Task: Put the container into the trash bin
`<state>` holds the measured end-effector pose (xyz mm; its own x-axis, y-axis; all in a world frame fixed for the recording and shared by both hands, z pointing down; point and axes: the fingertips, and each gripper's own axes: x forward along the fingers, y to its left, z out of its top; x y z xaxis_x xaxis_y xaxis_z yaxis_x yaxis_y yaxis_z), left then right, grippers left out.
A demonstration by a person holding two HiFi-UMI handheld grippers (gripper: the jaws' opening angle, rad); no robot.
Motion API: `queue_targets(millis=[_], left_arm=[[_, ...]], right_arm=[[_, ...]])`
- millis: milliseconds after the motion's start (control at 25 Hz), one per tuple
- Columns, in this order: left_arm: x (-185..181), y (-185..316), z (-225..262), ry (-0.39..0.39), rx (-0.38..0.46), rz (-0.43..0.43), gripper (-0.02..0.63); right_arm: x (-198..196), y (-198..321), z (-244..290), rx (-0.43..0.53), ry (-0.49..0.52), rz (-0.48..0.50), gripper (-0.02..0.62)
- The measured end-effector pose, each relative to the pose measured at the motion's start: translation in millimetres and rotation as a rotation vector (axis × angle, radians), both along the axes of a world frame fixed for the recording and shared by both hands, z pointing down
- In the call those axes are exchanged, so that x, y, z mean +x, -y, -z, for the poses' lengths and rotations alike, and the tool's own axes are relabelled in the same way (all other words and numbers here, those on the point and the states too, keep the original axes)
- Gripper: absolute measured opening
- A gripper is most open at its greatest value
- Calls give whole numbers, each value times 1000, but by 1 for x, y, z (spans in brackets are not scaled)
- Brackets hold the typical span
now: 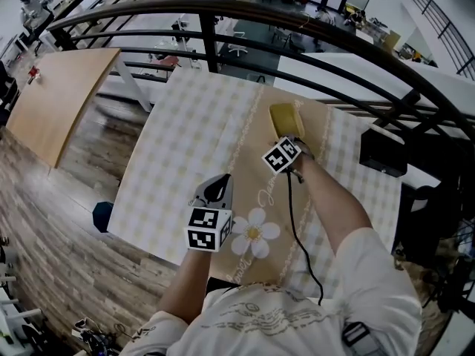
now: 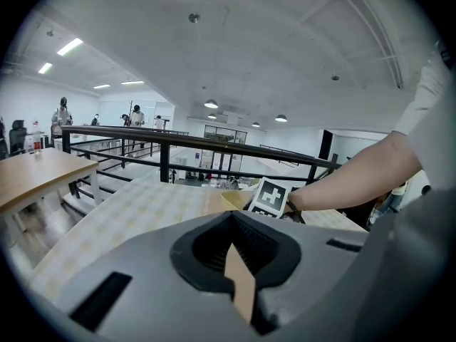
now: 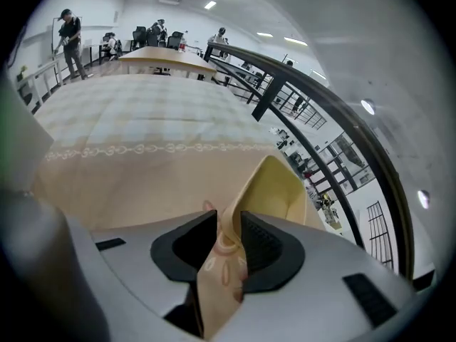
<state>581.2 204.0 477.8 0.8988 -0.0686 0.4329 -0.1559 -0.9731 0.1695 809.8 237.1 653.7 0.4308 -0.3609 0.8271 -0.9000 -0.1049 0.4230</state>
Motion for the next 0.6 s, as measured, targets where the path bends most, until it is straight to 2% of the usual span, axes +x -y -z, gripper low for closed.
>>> queue_targets(millis=[160, 240, 600], left_arm=[[-2, 2, -6, 10, -3, 7, 5], [-3, 3, -8, 13, -3, 11, 5], [0, 1, -8, 13, 0, 1, 5]], right_arm=[[3, -4, -18, -64, 6, -2, 100], [4, -3, -20, -79, -8, 9, 49], [1, -3, -6, -63, 1, 48, 22]])
